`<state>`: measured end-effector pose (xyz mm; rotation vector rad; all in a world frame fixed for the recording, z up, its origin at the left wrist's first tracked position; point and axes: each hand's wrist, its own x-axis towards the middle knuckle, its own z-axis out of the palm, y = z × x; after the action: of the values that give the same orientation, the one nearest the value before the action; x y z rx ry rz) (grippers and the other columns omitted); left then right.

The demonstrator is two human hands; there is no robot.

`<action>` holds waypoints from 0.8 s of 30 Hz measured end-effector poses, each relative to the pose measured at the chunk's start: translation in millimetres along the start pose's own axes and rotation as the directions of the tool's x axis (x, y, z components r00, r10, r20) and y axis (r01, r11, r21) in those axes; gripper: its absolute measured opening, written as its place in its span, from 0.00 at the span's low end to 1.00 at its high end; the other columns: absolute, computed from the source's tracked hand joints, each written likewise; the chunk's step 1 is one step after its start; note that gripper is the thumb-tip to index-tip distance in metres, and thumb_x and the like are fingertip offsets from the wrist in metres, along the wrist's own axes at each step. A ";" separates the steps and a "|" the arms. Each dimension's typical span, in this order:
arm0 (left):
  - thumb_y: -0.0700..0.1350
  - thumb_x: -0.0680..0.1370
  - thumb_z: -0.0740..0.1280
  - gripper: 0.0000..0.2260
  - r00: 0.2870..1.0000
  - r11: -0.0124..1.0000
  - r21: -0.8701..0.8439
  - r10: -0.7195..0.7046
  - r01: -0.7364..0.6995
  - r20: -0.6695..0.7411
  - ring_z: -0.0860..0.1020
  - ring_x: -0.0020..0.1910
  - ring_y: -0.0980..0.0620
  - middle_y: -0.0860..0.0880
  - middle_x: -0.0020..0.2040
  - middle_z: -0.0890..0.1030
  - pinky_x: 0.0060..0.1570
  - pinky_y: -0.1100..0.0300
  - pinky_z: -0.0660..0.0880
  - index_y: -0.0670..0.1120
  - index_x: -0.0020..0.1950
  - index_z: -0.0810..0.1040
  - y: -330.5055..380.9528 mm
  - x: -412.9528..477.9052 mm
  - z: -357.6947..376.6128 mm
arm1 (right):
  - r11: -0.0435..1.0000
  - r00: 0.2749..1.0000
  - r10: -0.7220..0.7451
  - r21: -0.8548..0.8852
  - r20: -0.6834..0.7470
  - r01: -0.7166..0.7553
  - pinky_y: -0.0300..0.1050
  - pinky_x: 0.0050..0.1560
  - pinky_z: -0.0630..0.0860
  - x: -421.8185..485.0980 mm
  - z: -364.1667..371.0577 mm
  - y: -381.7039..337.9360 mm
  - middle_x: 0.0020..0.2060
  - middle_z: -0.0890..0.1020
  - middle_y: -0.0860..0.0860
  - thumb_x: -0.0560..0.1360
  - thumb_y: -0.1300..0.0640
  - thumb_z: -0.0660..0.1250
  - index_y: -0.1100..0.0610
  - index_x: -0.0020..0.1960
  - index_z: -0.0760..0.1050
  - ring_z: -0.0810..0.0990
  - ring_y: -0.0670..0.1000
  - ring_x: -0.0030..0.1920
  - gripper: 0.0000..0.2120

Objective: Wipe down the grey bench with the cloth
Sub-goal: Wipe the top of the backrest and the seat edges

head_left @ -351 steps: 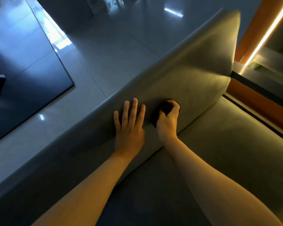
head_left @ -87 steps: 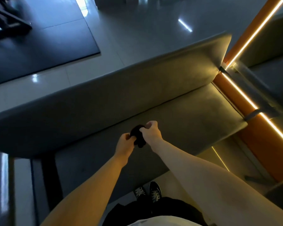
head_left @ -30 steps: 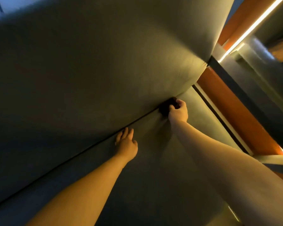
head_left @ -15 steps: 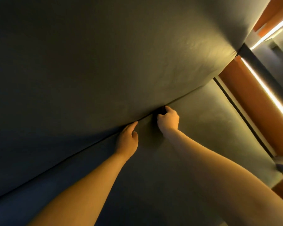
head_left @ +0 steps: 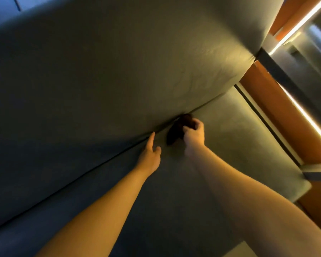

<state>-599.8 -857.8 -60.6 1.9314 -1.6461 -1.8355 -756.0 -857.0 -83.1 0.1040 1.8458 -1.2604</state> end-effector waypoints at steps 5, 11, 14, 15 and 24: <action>0.45 0.86 0.56 0.26 0.999 0.999 0.016 0.029 -0.029 0.016 0.71 0.70 0.45 0.46 0.80 0.61 0.56 0.57 0.67 0.62 0.81 0.52 13.0 7.4 1.6 | 0.992 1.000 0.001 0.125 0.013 -0.002 0.44 0.34 0.74 14.4 1.5 -59.6 0.50 0.75 0.50 0.78 0.70 0.57 0.42 0.62 0.65 0.77 0.54 0.48 0.25; 0.43 0.85 0.59 0.24 0.989 0.998 0.040 0.061 -0.057 -0.131 0.72 0.70 0.44 0.47 0.77 0.67 0.58 0.56 0.69 0.58 0.79 0.60 -1.6 0.5 -7.3 | 0.968 0.959 -0.192 -0.123 0.208 0.221 0.48 0.46 0.77 -50.7 30.2 -11.8 0.50 0.77 0.50 0.71 0.73 0.60 0.42 0.52 0.73 0.77 0.53 0.50 0.26; 0.41 0.84 0.61 0.22 0.965 0.995 -0.002 0.095 -0.099 -0.244 0.75 0.68 0.46 0.46 0.70 0.74 0.60 0.58 0.71 0.50 0.78 0.63 -5.5 -13.0 -14.0 | 0.973 0.925 -0.062 -0.183 0.376 0.140 0.54 0.49 0.81 -79.4 43.2 5.0 0.52 0.77 0.50 0.74 0.73 0.59 0.43 0.51 0.73 0.78 0.54 0.52 0.24; 0.41 0.84 0.61 0.21 0.962 0.995 -0.044 0.074 -0.089 -0.265 0.75 0.67 0.46 0.47 0.69 0.75 0.61 0.56 0.72 0.50 0.77 0.65 -7.4 -17.5 -18.7 | 0.973 0.913 -0.014 -0.203 0.407 0.106 0.52 0.49 0.81 -84.1 43.7 5.4 0.52 0.76 0.50 0.75 0.73 0.59 0.44 0.53 0.73 0.78 0.53 0.52 0.23; 0.37 0.82 0.58 0.24 0.974 0.995 -0.090 0.024 -0.045 -0.225 0.72 0.68 0.47 0.51 0.77 0.67 0.60 0.55 0.72 0.57 0.76 0.66 -4.6 -31.5 -39.4 | 0.992 0.990 -0.125 0.014 0.059 0.124 0.38 0.35 0.78 -55.3 11.6 -56.3 0.49 0.76 0.50 0.77 0.69 0.60 0.51 0.66 0.71 0.75 0.48 0.45 0.22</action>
<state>-560.7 -859.2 -28.5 1.9731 -1.4871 -1.5836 -743.4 -872.3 -5.9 -0.0435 1.8178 -1.3441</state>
